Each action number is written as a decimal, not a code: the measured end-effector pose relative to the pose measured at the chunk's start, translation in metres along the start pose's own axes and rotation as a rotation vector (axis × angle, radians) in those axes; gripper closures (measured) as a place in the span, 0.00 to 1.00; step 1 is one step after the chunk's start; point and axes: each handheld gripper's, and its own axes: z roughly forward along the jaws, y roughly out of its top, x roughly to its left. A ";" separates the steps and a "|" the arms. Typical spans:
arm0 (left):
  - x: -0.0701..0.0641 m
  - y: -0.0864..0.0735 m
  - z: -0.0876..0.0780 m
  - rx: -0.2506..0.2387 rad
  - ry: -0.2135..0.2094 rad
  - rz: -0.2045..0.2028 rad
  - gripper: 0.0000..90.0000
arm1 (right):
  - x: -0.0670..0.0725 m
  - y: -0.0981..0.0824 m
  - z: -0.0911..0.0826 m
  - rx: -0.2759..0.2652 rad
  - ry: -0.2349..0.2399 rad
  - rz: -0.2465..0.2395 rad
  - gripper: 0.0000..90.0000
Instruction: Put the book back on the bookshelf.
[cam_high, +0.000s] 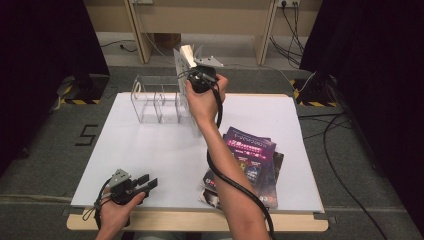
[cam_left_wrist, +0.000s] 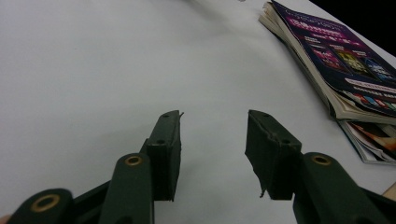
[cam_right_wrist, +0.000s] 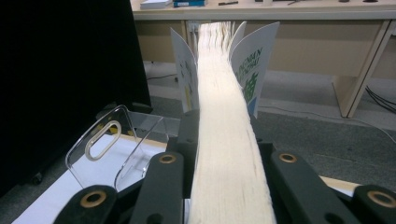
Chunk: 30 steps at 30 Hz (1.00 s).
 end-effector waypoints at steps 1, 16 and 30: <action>0.000 0.000 0.000 -0.001 0.001 0.000 0.61 | 0.000 0.000 0.001 -0.004 0.000 -0.004 0.83; 0.001 0.000 -0.001 -0.004 0.002 -0.001 0.61 | -0.001 0.006 0.009 -0.040 -0.014 0.005 0.83; 0.001 0.000 0.000 -0.002 0.003 0.000 0.61 | -0.003 0.007 0.020 -0.062 -0.030 0.008 0.83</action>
